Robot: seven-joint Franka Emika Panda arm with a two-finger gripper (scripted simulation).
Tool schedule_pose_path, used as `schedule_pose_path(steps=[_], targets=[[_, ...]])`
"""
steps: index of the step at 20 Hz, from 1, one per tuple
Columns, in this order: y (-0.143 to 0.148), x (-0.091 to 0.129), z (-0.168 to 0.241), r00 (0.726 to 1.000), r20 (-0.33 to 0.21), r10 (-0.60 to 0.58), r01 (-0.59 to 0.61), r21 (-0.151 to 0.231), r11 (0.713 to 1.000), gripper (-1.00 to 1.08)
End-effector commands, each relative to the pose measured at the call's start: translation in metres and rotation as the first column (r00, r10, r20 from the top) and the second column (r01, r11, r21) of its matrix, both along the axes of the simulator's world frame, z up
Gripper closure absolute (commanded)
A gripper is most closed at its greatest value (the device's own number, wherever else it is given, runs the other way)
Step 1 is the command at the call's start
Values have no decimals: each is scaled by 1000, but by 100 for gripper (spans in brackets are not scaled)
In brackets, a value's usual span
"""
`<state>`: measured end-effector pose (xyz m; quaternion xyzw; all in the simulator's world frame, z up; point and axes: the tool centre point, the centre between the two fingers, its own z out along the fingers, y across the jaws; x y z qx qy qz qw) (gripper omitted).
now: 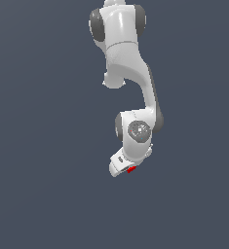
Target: Pick up the red cube and move it to a goal position.
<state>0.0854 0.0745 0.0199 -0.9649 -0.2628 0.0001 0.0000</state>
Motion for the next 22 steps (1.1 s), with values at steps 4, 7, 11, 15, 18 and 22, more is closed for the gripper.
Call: schedule_pose_path(steps=[4,7,11,15,18,22], targets=[[0,0,0,1000,0,0,0,0,1000,108],[0,0,0,1000,0,0,0,0,1000,108],[0,0,1,1000,0,0,0,0,1000,108],[-4,-3,7,1000,0,0,0,0,1000,108],[-8,-6,16,1000,0,0,0,0,1000,108],[-16,-13,34,1000,0,0,0,-1,1000,108]])
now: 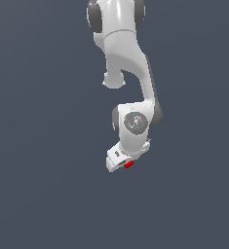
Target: Pick up the red cube and move it to a goal position.
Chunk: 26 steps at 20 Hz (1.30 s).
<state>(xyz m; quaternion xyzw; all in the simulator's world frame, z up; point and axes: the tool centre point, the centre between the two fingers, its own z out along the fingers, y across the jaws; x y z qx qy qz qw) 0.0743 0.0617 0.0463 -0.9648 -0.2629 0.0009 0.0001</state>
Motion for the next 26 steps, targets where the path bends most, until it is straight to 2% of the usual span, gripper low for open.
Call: schedule_pose_path(steps=[1,10,26], targets=[[-6,-5,14,1000,2,0,0,0,1000,108],[-40,-32,86,1000,2,0,0,-1,1000,108],[-115,-90,248,1000,2,0,0,1,1000,108]])
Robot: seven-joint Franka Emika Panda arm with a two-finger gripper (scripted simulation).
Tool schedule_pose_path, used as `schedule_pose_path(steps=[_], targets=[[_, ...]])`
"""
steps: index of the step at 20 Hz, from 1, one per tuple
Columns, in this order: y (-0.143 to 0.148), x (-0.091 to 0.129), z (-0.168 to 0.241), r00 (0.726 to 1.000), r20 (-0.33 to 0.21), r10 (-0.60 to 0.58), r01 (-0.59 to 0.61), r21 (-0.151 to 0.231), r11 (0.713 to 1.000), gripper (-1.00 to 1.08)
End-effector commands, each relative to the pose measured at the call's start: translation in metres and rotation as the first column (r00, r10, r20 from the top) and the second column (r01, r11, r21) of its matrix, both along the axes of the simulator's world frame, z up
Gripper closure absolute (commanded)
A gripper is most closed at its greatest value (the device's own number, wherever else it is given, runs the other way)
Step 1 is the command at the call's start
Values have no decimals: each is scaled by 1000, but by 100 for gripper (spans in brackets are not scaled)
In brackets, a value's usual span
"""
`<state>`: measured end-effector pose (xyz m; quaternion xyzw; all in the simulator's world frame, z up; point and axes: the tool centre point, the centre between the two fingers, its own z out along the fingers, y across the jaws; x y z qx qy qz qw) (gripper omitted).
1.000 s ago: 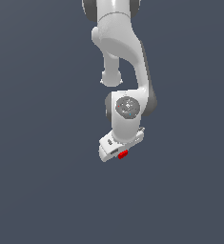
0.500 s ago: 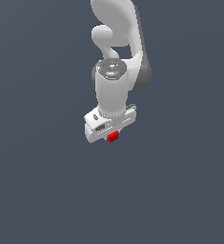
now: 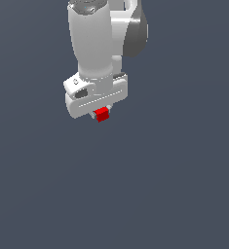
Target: Pick up the red cube and move it to a goal position.
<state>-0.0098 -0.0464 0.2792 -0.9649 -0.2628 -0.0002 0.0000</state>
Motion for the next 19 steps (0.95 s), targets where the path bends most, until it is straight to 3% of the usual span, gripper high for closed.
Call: schedule_pose_path(steps=[1,10,19], targets=[[-11,-9,24,1000,0,1,-1,1,1000,108],[-38,-27,83,1000,0,1,-1,1,1000,108],[-45,-28,95,1000,0,0,0,0,1000,108]])
